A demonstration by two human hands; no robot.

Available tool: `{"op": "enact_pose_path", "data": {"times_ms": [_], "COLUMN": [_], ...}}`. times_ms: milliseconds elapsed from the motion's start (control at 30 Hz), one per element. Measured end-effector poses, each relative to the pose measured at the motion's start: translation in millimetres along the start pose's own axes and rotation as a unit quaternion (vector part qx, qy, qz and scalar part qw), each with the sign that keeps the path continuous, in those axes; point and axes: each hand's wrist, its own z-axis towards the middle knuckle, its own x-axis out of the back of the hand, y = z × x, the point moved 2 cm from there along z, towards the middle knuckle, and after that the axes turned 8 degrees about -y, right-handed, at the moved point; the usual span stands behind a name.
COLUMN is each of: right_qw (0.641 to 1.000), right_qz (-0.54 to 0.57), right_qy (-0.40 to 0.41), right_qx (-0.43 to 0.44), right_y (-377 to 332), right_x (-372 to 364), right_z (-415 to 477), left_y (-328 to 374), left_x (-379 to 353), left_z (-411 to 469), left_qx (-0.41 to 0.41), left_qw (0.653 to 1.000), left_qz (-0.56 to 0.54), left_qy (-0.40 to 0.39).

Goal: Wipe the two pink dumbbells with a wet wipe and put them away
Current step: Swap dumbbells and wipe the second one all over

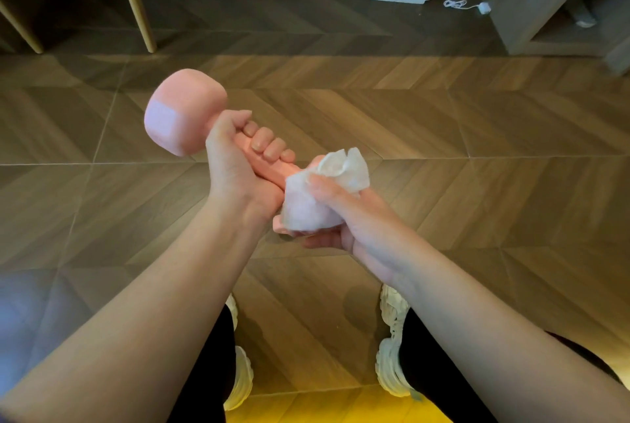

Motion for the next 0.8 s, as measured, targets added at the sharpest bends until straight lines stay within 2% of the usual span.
{"op": "enact_pose_path", "data": {"times_ms": [100,267,433,567,633,733,800], "right_qw": [0.999,0.996,1.0,0.996,0.994,0.983,0.98], "right_qz": [0.01,0.063,-0.006,0.034,0.09,0.145,0.164], "right_qy": [0.04,-0.064,0.024,0.076,0.046,-0.059,-0.069], "right_qx": [-0.02,-0.005,0.006,-0.012,-0.038,-0.094,-0.09], "right_y": [-1,-4,1,-2,-3,0,2], "right_x": [-1,12,7,4,6,6,4], "right_z": [1,-4,2,4,3,-2,-2], "left_y": [-3,0,-6,-5,-2,-3,-5], "left_x": [-4,-1,1,-2,-1,0,-1], "left_z": [0,3,3,4,4,3,1], "left_qx": [0.008,0.009,0.014,0.003,-0.005,-0.007,-0.008], "left_qw": [1.0,1.0,0.999,1.0,1.0,1.0,1.0], "left_qz": [0.012,-0.015,-0.006,-0.002,0.0,-0.002,-0.001], "left_qy": [-0.008,0.02,0.045,0.028,0.015,0.005,0.015]}}
